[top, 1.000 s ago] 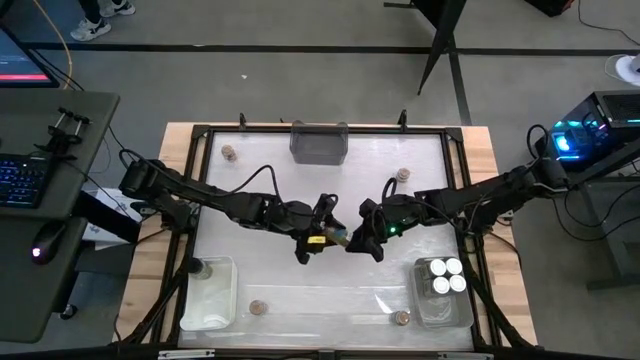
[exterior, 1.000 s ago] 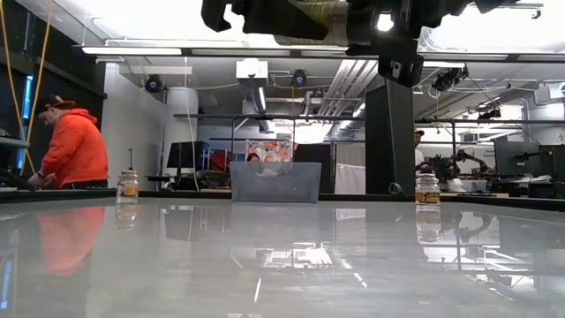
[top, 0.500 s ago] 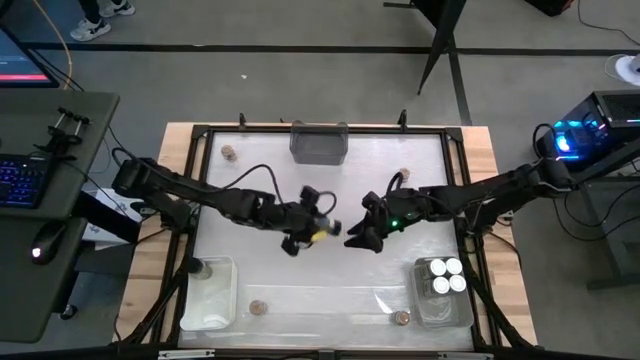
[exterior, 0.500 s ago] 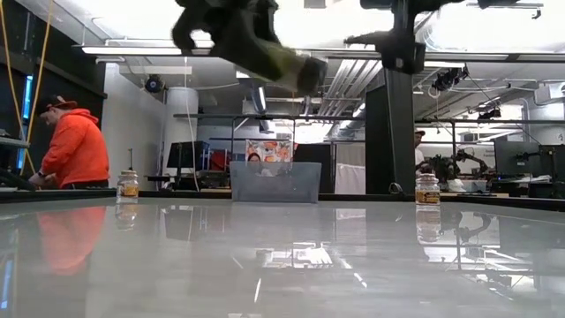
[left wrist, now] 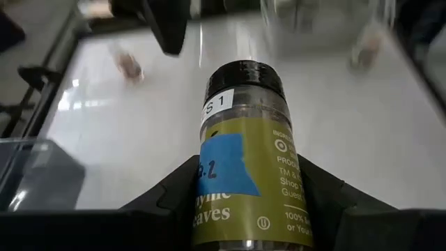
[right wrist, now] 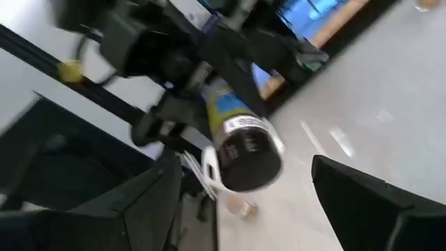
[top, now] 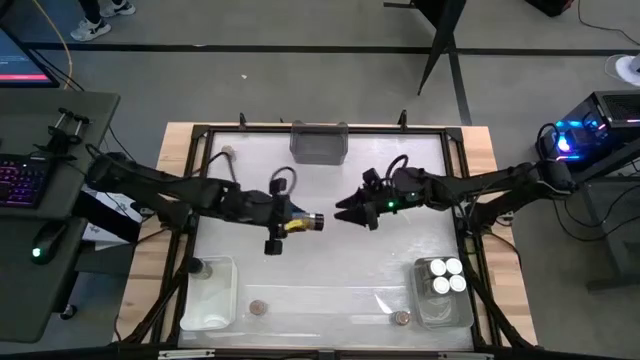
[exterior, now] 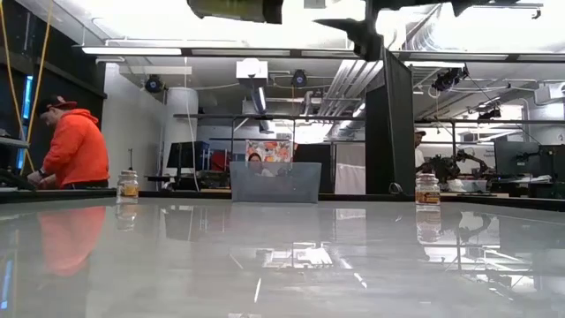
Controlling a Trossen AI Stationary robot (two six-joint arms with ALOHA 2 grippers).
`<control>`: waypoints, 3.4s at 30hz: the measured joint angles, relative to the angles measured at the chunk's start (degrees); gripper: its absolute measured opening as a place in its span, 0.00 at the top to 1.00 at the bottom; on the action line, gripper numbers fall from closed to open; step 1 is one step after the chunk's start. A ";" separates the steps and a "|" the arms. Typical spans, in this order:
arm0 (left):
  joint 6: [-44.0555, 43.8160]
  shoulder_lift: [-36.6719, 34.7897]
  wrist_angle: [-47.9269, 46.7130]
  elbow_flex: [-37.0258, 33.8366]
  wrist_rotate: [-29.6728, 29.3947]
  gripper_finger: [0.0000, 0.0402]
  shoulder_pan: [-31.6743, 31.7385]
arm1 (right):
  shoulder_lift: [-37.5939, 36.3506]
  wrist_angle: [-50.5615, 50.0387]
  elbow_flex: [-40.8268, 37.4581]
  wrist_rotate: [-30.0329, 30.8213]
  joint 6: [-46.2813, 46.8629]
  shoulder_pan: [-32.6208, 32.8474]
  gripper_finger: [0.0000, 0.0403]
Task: Sort spices by type
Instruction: Put the black seasoning bottle into the white bin
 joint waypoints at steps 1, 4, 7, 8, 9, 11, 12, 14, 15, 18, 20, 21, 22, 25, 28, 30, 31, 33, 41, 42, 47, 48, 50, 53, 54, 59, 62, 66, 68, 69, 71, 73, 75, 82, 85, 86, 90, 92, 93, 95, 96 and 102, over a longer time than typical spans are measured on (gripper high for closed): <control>-0.68 -1.19 2.92 -1.64 -0.54 0.60 -0.34 | 0.17 1.52 0.00 0.24 0.52 -0.21 0.21; -1.84 -4.05 10.54 -5.28 -5.58 0.60 -0.95 | 0.33 2.92 0.00 1.29 6.19 -1.05 0.21; -1.82 -4.81 11.77 -6.28 -12.31 0.60 -1.38 | 0.36 3.16 0.00 2.39 13.82 -1.67 0.21; -1.74 -4.79 12.48 -6.30 -13.58 0.60 -1.27 | 0.38 3.46 -0.03 3.06 15.36 -1.72 0.21; -1.62 -4.81 13.49 -6.33 -13.97 0.60 -1.09 | 0.38 4.05 -0.04 4.17 16.31 -1.64 0.21; -0.67 -4.86 16.72 -6.27 -13.78 0.60 -0.77 | 0.38 5.96 -0.04 5.94 16.98 -1.40 0.21; -0.34 -4.75 17.88 -6.22 -13.67 0.60 -0.77 | 0.38 7.07 -0.04 6.20 17.07 -1.42 0.21; 0.42 -4.36 19.00 -6.24 -13.52 0.60 -0.77 | 0.38 8.81 -0.04 6.74 17.61 -1.42 0.21; 0.81 -4.17 19.51 -6.24 -13.50 0.60 -0.75 | 0.38 9.77 -0.07 7.08 18.02 -1.42 0.21; 1.11 -3.84 19.86 -6.26 -13.16 0.60 -0.31 | 0.40 13.16 -0.07 7.07 18.18 -1.42 0.21; 1.27 -3.52 20.30 -6.26 -13.17 0.60 0.20 | 0.38 12.98 -0.04 6.77 18.99 -1.42 0.21; 1.31 -3.38 20.98 -6.26 -13.15 0.60 0.46 | 0.39 12.36 -0.06 6.61 19.50 -1.42 0.21; 1.33 -3.28 21.32 -6.26 -13.12 0.60 0.73 | 0.44 11.97 -0.07 6.49 19.66 -1.42 0.21; 2.15 -3.38 23.52 -6.28 -12.25 0.60 1.60 | 0.44 11.51 -0.09 6.49 20.85 -1.42 0.21; 3.90 -3.39 24.54 -6.26 -11.21 0.60 2.17 | 0.47 11.20 -0.09 6.58 21.04 -1.42 0.21; 4.39 -3.38 24.76 -6.26 -9.98 0.60 2.72 | 0.44 11.28 -0.09 6.69 21.34 -1.42 0.21; 4.35 -3.28 25.02 -6.26 -9.30 0.60 3.02 | 0.44 11.28 -0.09 6.87 21.47 -1.42 0.21; 4.36 -2.77 25.45 -6.24 -7.98 0.60 3.58 | 0.44 11.37 -0.09 6.90 21.52 -1.42 0.21; 7.16 2.33 28.39 -6.24 -4.55 0.60 4.49 | 3.60 13.29 -0.09 5.78 24.51 -1.40 0.21; 6.70 2.49 28.34 -6.24 -4.40 0.60 4.56 | 3.94 13.32 -0.09 5.30 24.78 -1.42 0.21; 6.40 2.59 28.40 -6.24 -4.60 0.60 4.96 | 4.66 12.89 -0.09 4.59 24.59 -1.39 0.21; 6.69 2.57 28.41 -6.24 -4.58 0.60 4.93 | 4.66 12.71 -0.09 4.61 24.58 -1.39 0.21; 6.72 2.59 28.39 -6.24 -4.52 0.60 4.92 | 4.66 12.48 -0.09 4.61 24.50 -1.39 0.21; 5.71 2.58 28.39 -6.24 -5.68 0.60 4.89 | 4.66 12.56 -0.09 5.85 23.00 -1.39 0.21; 4.76 2.59 28.40 -6.24 -6.90 0.60 4.92 | 4.66 12.59 -0.09 6.75 22.56 -1.38 0.21; -1.53 2.04 28.53 -6.24 -11.16 0.60 5.52 | 4.66 13.99 -0.09 8.85 20.82 -1.39 0.21; -5.08 0.84 28.47 -6.24 -11.60 0.60 6.15 | 4.56 14.38 -0.09 8.87 19.01 -1.39 0.21; -6.35 -2.14 28.29 -6.24 -12.79 0.60 6.42 | 4.51 17.23 -0.09 8.87 16.74 -1.39 0.21; -6.15 -3.93 28.62 -6.59 -13.48 0.60 6.40 | 4.51 18.03 -0.09 8.87 16.13 -1.56 0.21; -6.17 -4.92 28.68 -7.20 -13.57 0.60 6.40 | 4.51 18.34 -0.09 8.85 15.99 -1.69 0.21; -6.19 -6.65 28.19 -8.63 -13.51 0.60 6.40 | 4.51 19.01 -0.09 8.83 16.65 -1.94 0.21; -6.41 -7.56 27.68 -10.09 -13.01 0.60 6.29 | 4.49 19.24 -0.09 8.83 16.64 -2.14 0.21; -7.14 -7.64 27.25 -11.27 -12.12 0.60 5.95 | 4.49 19.29 -0.09 8.83 16.83 -2.31 0.21; -8.27 -4.78 33.04 -12.96 -8.61 0.60 5.53 | 4.47 17.79 -0.09 8.38 18.10 -2.31 0.21; -6.97 -3.46 36.88 -12.95 -7.64 0.60 5.53 | 4.47 17.62 -0.09 7.31 18.44 -2.31 0.21; -6.77 -2.80 37.75 -12.93 -6.74 0.60 5.54 | 4.47 17.62 -0.09 7.07 18.42 -2.31 0.21; -6.73 -0.89 37.24 -12.95 -5.56 0.60 5.53 | 4.50 16.68 -0.11 6.84 18.59 -2.31 0.21; -6.74 -0.31 37.58 -12.93 -4.38 0.60 5.53 | 4.51 16.06 -0.11 6.83 18.59 -2.31 0.21; -6.74 -0.09 37.74 -12.91 -4.06 0.60 5.53 | 4.51 15.68 -0.11 6.83 18.59 -2.28 0.21; -6.79 0.28 37.41 -12.91 -3.95 0.60 5.53 | 4.51 14.47 -0.11 6.79 18.92 -2.27 0.21; -6.80 0.37 37.39 -12.91 -4.01 0.60 5.53 | 4.51 13.99 -0.11 6.69 19.57 -2.27 0.21; -6.76 0.37 38.17 -12.91 -4.87 0.60 5.98 | 4.47 13.07 -0.09 6.34 19.78 -2.27 0.21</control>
